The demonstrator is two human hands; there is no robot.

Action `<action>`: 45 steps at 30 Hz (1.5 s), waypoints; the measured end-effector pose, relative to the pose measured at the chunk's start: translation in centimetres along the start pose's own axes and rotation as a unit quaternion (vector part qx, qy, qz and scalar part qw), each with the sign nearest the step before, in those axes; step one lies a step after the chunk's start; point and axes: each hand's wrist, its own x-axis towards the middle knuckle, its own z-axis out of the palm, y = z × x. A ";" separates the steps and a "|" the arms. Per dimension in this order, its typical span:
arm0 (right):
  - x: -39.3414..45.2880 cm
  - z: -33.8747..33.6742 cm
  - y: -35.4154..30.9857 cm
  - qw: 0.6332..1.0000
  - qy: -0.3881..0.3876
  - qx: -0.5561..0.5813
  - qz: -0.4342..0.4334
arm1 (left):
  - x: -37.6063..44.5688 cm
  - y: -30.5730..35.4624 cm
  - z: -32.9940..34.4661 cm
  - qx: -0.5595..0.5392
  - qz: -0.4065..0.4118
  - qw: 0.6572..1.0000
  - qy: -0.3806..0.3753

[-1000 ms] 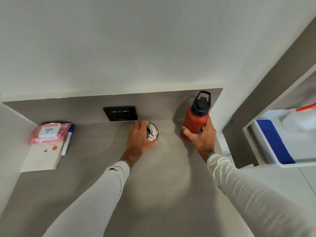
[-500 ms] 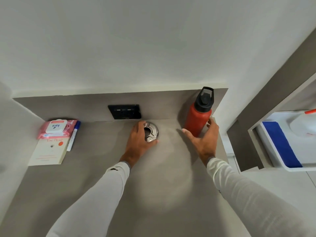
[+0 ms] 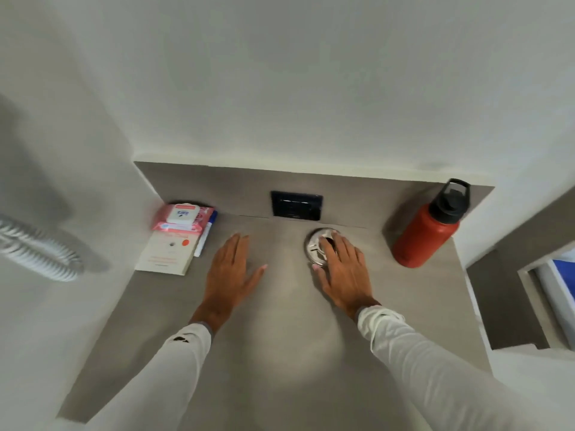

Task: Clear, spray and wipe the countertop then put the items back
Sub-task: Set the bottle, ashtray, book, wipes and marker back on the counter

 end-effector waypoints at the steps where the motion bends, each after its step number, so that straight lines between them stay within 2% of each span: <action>1: 0.7 0.4 -0.5 0.999 -0.024 -0.017 -0.016 | -0.1 -1.8 -0.8 0.016 -0.009 1.000 0.013; 4: 1.8 1.3 -1.0 0.995 -0.078 -0.058 -0.010 | -0.5 -6.3 -2.6 0.064 -0.051 0.996 0.019; 7: 2.0 1.5 -1.0 0.994 -0.075 -0.077 0.020 | -0.5 -9.5 -3.4 0.080 -0.080 0.994 -0.005; 11: 2.0 1.4 -0.4 0.988 -0.089 -0.112 0.054 | 0.1 -12.4 -3.3 0.090 -0.076 0.993 -0.023; 14: 2.2 1.4 -1.6 0.990 -0.073 -0.112 0.048 | 0.5 -13.8 -2.9 0.106 -0.080 0.991 -0.032; 19: 5.0 3.3 -8.3 0.997 -0.054 -0.050 -0.006 | 1.1 -15.8 -2.4 0.113 -0.091 0.988 -0.057; 22: 7.3 5.4 -13.3 0.996 -0.082 0.015 -0.035 | 1.3 -17.3 -1.8 0.093 -0.106 0.987 -0.079; 26: 10.4 7.5 -18.4 0.979 -0.128 0.156 0.019 | 1.4 -18.2 -0.9 0.060 -0.118 0.989 -0.062; 30: 12.9 8.7 -21.2 0.954 -0.120 0.262 0.085 | 1.1 -17.7 -0.5 0.045 -0.105 0.993 -0.038; 34: 13.5 9.1 -20.6 0.947 -0.097 0.286 0.106 | 1.2 -14.6 0.4 0.046 -0.106 0.992 -0.044; 37: 13.1 9.0 -18.4 0.942 -0.077 0.301 0.127 | 1.2 -12.0 1.5 0.053 -0.129 0.987 -0.079; 41: 13.0 8.4 -15.6 0.905 -0.053 0.380 0.182 | 0.9 -9.3 2.2 0.047 -0.128 0.985 -0.105; 45: 12.5 8.1 -13.0 0.904 -0.053 0.375 0.198 | 1.0 -6.5 2.2 0.027 -0.123 0.981 -0.147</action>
